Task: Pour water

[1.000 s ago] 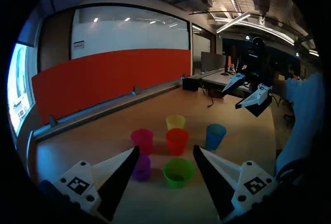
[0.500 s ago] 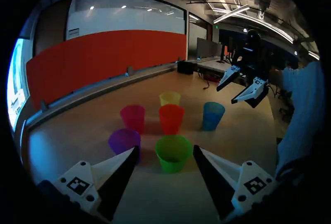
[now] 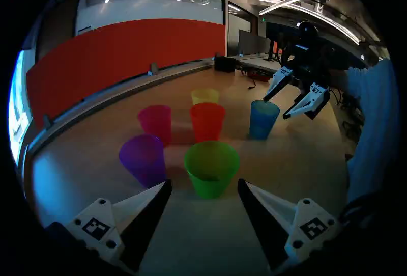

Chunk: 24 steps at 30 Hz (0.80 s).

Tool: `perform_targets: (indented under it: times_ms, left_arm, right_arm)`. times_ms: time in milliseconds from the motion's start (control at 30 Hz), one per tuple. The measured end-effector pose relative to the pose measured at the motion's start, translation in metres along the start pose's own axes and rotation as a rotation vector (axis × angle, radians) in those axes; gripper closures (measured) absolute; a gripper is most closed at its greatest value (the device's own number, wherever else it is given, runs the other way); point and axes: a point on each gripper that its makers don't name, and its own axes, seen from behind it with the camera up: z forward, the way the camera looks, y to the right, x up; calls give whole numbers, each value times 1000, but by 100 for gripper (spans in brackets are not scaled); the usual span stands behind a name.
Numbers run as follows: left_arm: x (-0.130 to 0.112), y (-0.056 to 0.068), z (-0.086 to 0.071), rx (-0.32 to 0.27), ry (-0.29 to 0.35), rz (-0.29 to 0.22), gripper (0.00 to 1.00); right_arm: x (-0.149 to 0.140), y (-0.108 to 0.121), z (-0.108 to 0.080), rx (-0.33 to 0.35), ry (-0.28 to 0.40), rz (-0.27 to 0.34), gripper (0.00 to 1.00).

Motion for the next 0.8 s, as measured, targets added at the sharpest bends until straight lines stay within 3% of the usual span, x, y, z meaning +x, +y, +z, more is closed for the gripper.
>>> perform_targets:
  times_ms: [800]
  left_arm:
    - [1,9,43,-49,-38,16,4]
  right_arm:
    - [5,-2,37,17,-28,-6,1]
